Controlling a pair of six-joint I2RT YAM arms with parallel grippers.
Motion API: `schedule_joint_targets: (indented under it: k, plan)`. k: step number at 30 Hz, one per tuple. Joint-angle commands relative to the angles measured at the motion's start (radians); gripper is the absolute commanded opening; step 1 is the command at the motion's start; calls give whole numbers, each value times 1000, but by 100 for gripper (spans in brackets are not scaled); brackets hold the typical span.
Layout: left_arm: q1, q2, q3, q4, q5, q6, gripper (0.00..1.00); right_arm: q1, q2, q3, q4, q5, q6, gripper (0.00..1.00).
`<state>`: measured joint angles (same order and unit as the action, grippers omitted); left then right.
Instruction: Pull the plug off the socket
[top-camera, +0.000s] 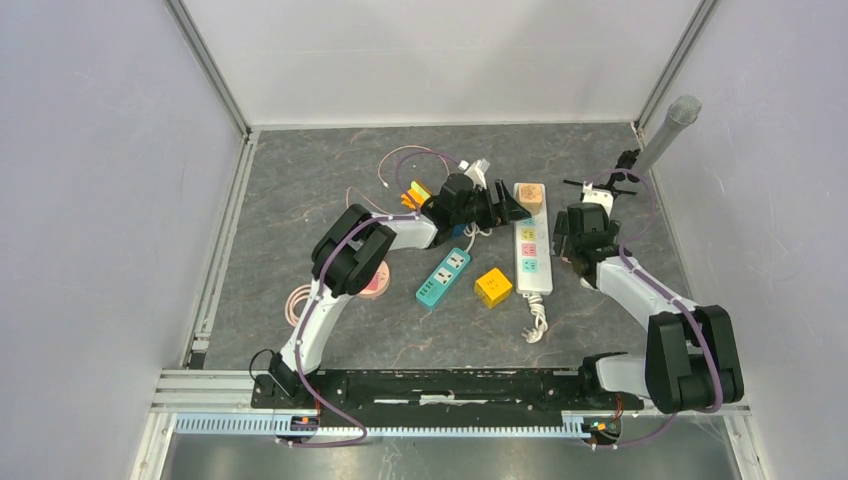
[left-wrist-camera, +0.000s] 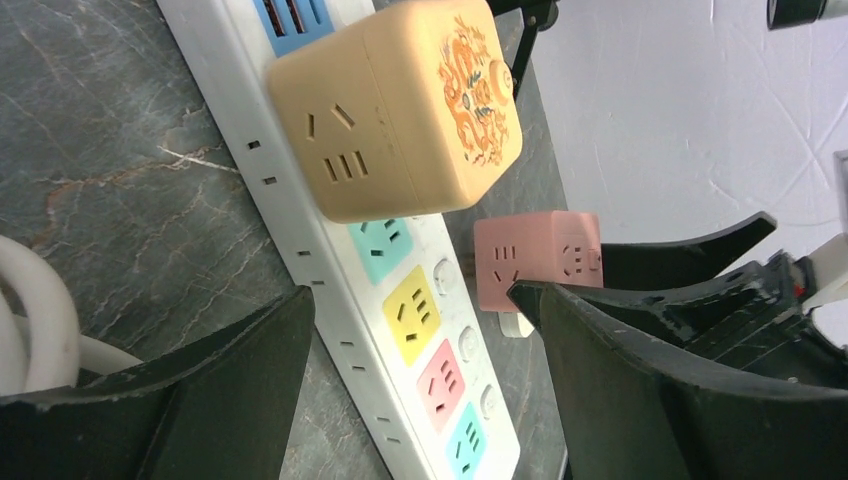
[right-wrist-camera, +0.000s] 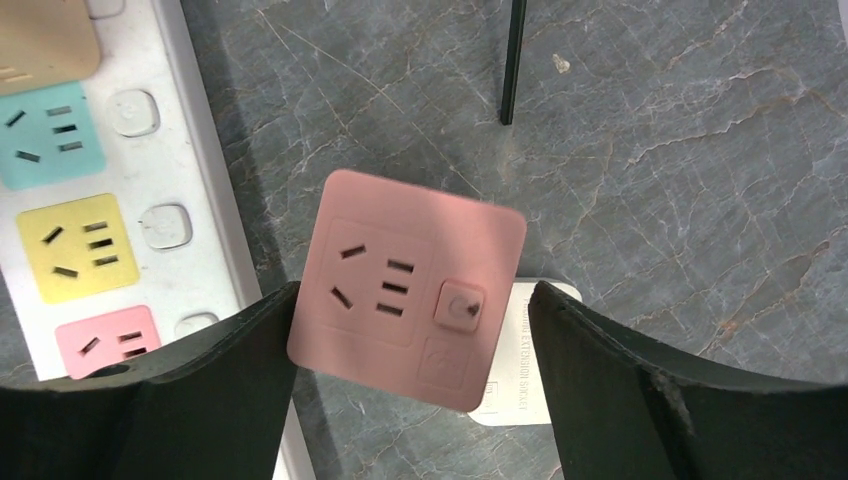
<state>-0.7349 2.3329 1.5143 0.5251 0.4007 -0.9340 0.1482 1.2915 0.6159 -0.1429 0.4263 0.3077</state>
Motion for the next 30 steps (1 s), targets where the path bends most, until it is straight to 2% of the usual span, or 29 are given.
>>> schedule_joint_targets:
  k: [1,7,11,17,28,30]
  plan:
    - [-19,-83,-16,26,-29,92,89,-4,-53,2,55,-25,-21,87]
    - [-34,-124,-53,21,-89,149,89,-4,-67,30,41,-45,-28,88]
    - [-44,-144,-69,12,-127,178,89,-4,-89,35,58,-121,-40,89]
    - [-50,-153,-74,0,-150,184,76,-4,-144,8,132,-162,-49,88]
    - [-54,-184,-109,-21,-248,184,71,0,-110,33,290,-403,-50,89]
    - [-55,-186,-110,-31,-265,181,68,8,-80,51,313,-412,-42,92]
